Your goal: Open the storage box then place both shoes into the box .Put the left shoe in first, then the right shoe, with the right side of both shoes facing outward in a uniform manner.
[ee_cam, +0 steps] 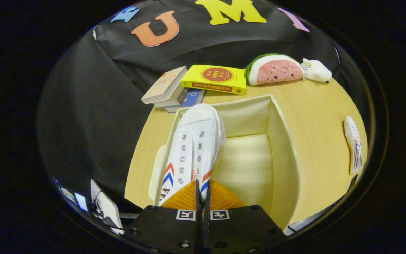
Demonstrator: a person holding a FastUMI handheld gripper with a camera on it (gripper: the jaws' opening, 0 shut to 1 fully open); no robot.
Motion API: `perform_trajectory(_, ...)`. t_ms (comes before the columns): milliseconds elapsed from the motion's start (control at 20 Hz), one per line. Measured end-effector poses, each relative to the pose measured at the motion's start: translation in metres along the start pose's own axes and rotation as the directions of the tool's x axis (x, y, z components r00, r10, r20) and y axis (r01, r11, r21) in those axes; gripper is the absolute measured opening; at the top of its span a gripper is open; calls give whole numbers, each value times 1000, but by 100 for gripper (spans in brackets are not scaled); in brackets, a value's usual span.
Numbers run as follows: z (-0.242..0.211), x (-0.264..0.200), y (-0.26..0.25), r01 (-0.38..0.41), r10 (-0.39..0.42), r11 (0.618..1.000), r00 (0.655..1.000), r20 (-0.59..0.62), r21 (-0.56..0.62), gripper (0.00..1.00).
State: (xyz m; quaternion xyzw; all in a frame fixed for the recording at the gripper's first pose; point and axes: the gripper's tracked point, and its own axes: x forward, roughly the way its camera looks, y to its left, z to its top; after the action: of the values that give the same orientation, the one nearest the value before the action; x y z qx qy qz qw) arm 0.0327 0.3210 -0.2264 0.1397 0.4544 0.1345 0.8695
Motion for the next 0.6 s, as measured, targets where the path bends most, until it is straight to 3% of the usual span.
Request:
perform_trajectory(100, 3, 1, 1, 2, -2, 1000, 1000, 5, -5, 6)
perform_trajectory(400, 28, -15, -1, -19, 21, 999, 997, 74, -34, 85)
perform_trajectory(500, 34, -28, -7, -15, 21, 998, 994, 105, -56, 95)
perform_trajectory(600, 40, -45, -16, -6, 18, 997, 989, 145, -81, 96)
